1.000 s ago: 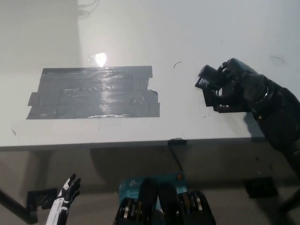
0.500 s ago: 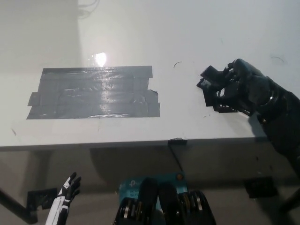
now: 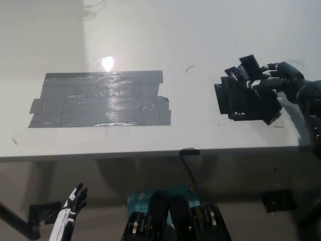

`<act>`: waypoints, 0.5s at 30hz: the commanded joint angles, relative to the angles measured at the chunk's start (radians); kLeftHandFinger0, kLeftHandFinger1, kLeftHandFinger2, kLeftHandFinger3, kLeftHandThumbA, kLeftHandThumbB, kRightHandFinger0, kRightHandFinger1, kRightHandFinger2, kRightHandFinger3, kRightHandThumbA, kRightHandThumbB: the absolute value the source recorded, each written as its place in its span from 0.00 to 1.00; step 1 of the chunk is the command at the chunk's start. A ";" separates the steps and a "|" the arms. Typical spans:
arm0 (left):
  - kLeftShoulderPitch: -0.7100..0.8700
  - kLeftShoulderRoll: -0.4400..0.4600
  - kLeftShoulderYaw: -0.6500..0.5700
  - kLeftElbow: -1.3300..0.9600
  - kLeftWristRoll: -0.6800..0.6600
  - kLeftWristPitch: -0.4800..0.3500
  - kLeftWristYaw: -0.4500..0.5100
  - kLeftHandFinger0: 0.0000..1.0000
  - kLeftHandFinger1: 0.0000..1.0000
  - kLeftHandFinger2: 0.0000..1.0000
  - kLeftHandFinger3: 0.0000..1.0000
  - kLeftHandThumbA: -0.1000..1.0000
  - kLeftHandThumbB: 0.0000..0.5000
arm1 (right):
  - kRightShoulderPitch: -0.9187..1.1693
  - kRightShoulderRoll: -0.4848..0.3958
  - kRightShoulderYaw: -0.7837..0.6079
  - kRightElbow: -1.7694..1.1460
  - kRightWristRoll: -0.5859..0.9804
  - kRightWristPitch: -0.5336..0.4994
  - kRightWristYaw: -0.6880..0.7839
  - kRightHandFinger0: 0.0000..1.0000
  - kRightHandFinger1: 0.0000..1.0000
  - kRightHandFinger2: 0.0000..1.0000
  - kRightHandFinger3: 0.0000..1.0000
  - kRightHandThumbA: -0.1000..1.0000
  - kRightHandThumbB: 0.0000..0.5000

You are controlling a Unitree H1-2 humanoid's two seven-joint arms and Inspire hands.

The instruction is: A stapler is kept on the black spot marked on the desk infront of the robot. The robot picks up the stapler using its right hand and passes it to a person

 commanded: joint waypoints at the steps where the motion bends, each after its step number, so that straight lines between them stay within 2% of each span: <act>1: -0.030 0.015 -0.010 -0.021 0.009 -0.032 -0.003 1.00 1.00 1.00 1.00 1.00 1.00 | -0.165 0.007 -0.225 0.045 0.498 0.047 0.179 0.00 0.00 0.00 0.00 0.86 0.04; 2: -0.036 0.014 -0.010 -0.018 0.008 -0.032 -0.003 1.00 1.00 1.00 1.00 1.00 1.00 | -0.174 0.006 -0.229 0.047 0.540 0.047 0.183 0.00 0.00 0.00 0.00 0.85 0.10; 3: -0.038 0.014 -0.011 -0.017 0.007 -0.032 -0.004 1.00 1.00 1.00 1.00 1.00 1.00 | -0.178 0.004 -0.227 0.047 0.555 0.047 0.184 0.00 0.00 0.00 0.00 0.83 0.12; 5: -0.044 0.012 -0.011 -0.018 0.007 -0.030 -0.004 1.00 1.00 1.00 1.00 1.00 1.00 | -0.187 0.002 -0.231 0.055 0.616 0.047 0.174 0.00 0.00 0.00 0.00 0.79 0.10; 6: -0.048 0.011 -0.012 -0.018 0.002 -0.033 -0.007 1.00 1.00 1.00 1.00 1.00 1.00 | -0.195 0.003 -0.221 0.048 0.679 0.047 0.126 0.00 0.00 0.00 0.00 0.80 0.05; 9: -0.050 0.012 -0.013 -0.024 0.011 -0.031 -0.004 1.00 1.00 1.00 1.00 1.00 1.00 | -0.192 0.006 -0.180 -0.035 0.785 0.047 0.062 0.00 0.00 0.00 0.00 0.86 0.02; 11: -0.049 0.013 -0.014 -0.023 0.019 -0.033 -0.001 1.00 1.00 1.00 1.00 1.00 1.00 | -0.190 0.002 -0.157 -0.065 0.813 0.047 0.054 0.00 0.00 0.00 0.00 0.88 0.03; 13: -0.049 0.012 -0.014 -0.020 0.018 -0.031 -0.001 1.00 1.00 1.00 1.00 1.00 1.00 | -0.187 -0.004 -0.111 -0.139 0.839 0.047 0.018 0.00 0.00 0.00 0.00 0.94 0.05; 15: -0.044 0.013 -0.017 -0.024 0.018 -0.027 -0.004 1.00 1.00 1.00 1.00 1.00 1.00 | -0.191 0.003 -0.085 -0.228 0.883 0.047 -0.045 0.00 0.00 0.00 0.00 0.95 0.03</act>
